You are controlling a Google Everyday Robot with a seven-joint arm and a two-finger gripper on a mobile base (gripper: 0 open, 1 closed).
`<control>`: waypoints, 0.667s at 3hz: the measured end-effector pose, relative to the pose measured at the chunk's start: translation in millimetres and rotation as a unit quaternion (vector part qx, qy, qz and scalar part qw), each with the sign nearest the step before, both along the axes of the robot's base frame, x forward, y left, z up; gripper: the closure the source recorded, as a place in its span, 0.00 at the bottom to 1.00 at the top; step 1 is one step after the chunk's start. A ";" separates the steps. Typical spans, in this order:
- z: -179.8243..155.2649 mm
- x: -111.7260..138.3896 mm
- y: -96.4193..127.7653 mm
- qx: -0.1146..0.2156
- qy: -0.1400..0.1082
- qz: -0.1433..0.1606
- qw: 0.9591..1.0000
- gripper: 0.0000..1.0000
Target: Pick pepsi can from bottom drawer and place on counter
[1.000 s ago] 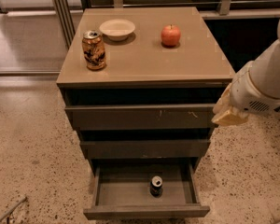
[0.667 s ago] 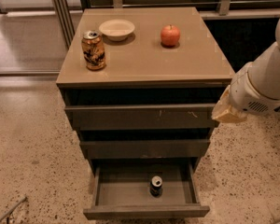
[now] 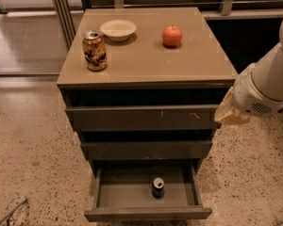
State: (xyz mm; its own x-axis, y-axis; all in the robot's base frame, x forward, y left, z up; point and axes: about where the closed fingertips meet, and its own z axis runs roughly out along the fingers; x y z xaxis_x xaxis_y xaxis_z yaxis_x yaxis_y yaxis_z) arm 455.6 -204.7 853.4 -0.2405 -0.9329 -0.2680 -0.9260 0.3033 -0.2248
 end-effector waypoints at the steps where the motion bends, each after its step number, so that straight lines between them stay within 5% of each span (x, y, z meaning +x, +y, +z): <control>1: -39.5 -2.9 -7.1 0.011 0.002 -0.005 1.000 1.00; 2: -153.4 -20.9 -16.3 0.049 0.041 -0.008 0.998 1.00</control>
Offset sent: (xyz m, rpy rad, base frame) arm 0.0054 -0.0287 -0.3021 0.2341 0.0163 -0.0660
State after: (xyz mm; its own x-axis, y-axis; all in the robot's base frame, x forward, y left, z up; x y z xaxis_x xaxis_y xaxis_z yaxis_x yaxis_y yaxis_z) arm 434.7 -220.9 700.0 -0.2798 -0.8989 -0.3373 -0.9348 0.3351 -0.1175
